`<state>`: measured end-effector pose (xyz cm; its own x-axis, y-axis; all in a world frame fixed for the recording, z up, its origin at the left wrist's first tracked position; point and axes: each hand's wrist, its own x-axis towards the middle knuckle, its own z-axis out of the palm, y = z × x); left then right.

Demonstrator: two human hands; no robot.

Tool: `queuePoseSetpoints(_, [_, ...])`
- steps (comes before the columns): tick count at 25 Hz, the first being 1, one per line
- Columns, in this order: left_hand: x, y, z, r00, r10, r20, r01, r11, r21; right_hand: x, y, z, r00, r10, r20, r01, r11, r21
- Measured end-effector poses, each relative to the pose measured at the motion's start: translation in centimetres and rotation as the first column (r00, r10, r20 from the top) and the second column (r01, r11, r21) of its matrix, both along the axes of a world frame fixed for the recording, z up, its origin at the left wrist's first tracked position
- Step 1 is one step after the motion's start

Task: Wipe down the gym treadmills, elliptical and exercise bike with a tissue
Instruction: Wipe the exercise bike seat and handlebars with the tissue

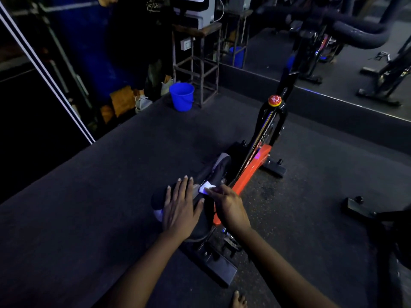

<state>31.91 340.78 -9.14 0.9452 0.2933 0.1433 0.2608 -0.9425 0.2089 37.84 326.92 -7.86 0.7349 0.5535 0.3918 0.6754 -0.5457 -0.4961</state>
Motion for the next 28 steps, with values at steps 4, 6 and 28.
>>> queuePoseSetpoints(4, [-0.8,0.4,-0.4,0.999,-0.021,-0.030,0.022,1.000,0.013,5.9,0.4,1.9,0.960,-0.201,-0.194,0.221,0.971,0.088])
queuePoseSetpoints(6, [-0.9,0.5,-0.5,0.999,-0.034,-0.035,0.034,0.999,0.005,7.7,1.1,2.4,0.927,-0.254,-0.277,0.270,0.963,0.021])
queuePoseSetpoints(28, [1.4,-2.3,3.7,0.964,-0.233,0.131,0.267,0.852,-0.450,-1.7,-9.1,3.6,0.888,-0.417,-0.194,0.460,0.820,0.341])
